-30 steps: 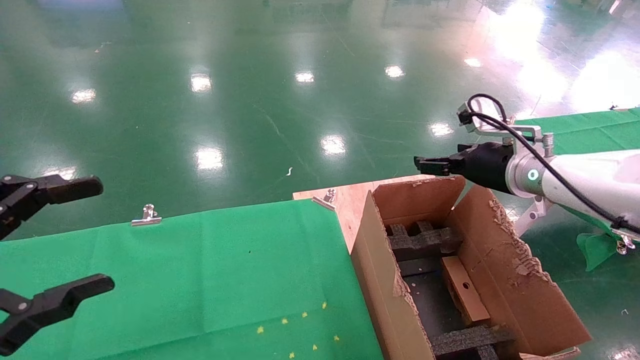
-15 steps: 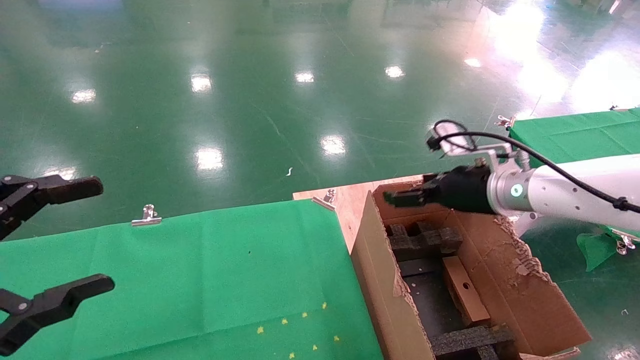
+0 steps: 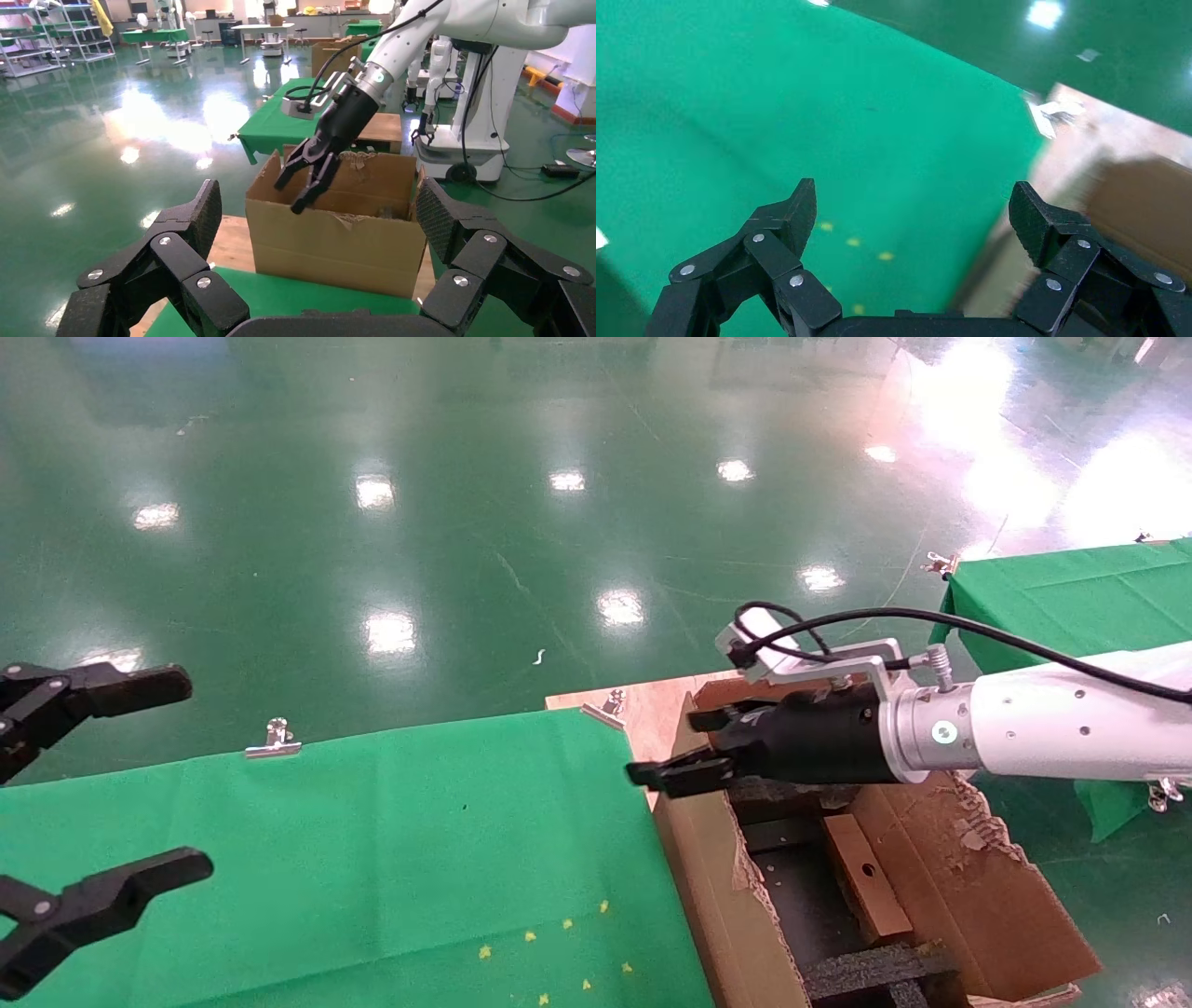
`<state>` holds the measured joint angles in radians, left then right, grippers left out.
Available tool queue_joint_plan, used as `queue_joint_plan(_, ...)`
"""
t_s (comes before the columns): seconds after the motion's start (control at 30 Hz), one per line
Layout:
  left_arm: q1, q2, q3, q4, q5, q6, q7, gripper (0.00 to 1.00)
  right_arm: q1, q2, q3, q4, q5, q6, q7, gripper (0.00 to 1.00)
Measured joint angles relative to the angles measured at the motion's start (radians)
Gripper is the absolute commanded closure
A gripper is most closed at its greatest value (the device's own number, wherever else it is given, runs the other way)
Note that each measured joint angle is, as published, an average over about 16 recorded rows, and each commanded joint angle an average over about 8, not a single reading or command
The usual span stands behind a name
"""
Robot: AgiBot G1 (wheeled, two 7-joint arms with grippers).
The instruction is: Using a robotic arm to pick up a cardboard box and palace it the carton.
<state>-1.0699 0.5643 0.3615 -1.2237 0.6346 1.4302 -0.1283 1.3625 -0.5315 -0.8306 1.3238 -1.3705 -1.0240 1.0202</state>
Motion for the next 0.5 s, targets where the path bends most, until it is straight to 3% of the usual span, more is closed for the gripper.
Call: queue_joint_plan(0.5,0.000,0.000,0.000,0.000,0.000,0.000,0.000,0.00,-0.154,-0.043,0.294,-0.021,0.341,-0.252,-0.444,0.00)
